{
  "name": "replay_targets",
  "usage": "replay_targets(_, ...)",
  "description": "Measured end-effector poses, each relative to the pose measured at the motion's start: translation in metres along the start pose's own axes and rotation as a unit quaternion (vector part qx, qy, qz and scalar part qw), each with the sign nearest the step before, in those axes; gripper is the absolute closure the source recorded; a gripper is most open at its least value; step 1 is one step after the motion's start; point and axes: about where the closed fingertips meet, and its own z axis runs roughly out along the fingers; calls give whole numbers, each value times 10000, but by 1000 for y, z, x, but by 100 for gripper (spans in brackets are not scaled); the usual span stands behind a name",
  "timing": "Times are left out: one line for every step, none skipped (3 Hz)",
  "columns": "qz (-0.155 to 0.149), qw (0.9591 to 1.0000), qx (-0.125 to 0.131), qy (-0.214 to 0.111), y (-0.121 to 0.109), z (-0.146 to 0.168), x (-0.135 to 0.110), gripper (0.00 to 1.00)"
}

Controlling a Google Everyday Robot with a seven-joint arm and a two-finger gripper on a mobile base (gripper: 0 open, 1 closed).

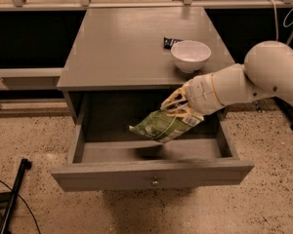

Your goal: Place green jalapeno chip bag into top drawer

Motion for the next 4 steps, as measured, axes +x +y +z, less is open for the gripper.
replay_targets(-37,10000,76,-43,1,18,13,100)
replay_targets(-46,9995,283,-159,5,49,37,100)
replay_targets(-36,9994,286,-170,6,50,38,100)
replay_targets(111,9991,329,-257,8,53,42,82)
